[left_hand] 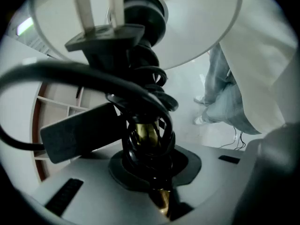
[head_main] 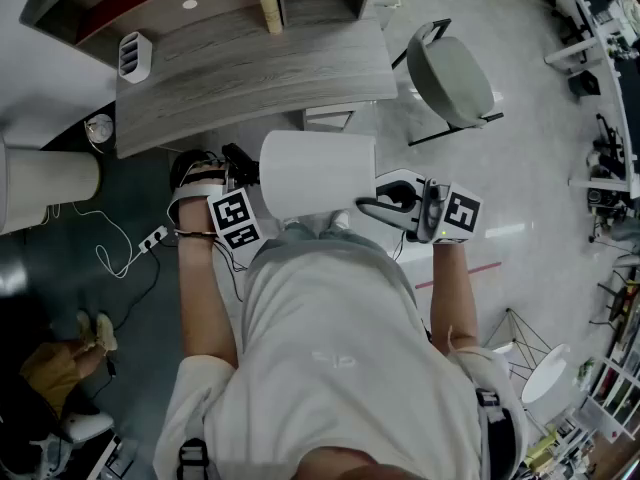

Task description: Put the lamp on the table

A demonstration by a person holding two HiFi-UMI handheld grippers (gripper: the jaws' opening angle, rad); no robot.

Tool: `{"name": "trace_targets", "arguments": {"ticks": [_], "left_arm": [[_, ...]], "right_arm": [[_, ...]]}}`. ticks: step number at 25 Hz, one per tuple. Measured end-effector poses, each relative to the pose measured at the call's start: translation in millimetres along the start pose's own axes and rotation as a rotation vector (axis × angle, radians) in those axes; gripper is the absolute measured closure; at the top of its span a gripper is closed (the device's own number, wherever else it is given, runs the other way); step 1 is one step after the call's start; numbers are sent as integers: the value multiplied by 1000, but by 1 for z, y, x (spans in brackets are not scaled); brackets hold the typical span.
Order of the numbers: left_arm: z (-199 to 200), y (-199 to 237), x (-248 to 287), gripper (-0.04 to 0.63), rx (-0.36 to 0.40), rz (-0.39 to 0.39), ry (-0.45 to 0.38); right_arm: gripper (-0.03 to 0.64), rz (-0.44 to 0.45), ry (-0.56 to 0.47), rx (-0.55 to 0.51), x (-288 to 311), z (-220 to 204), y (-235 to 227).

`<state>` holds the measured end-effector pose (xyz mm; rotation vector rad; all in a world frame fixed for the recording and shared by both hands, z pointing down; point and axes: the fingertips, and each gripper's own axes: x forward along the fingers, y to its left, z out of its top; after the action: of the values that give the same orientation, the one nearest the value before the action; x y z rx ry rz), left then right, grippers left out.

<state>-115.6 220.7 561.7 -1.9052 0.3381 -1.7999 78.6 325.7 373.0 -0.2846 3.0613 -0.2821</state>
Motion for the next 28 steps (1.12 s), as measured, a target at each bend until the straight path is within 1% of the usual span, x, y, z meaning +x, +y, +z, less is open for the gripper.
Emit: {"name": "trace_targets", "arguments": {"ticks": [3, 10, 17, 23, 28], "left_arm": [[-6, 0, 0, 532, 5, -6, 3], [-24, -1, 4, 534, -12, -23, -41], [-57, 3, 10, 534, -11, -15, -69], [-89, 6, 23, 534, -13, -19, -100], [-97, 13, 32, 535, -17, -26, -102]], "right_arm": [[557, -4, -2, -4, 11, -1, 2], [557, -21, 9, -14, 34, 2, -4], [557, -26, 22, 8, 71, 0, -8], [557, -50, 51, -11, 107, -3, -18], [557, -60, 54, -11, 117, -2, -29]]}}
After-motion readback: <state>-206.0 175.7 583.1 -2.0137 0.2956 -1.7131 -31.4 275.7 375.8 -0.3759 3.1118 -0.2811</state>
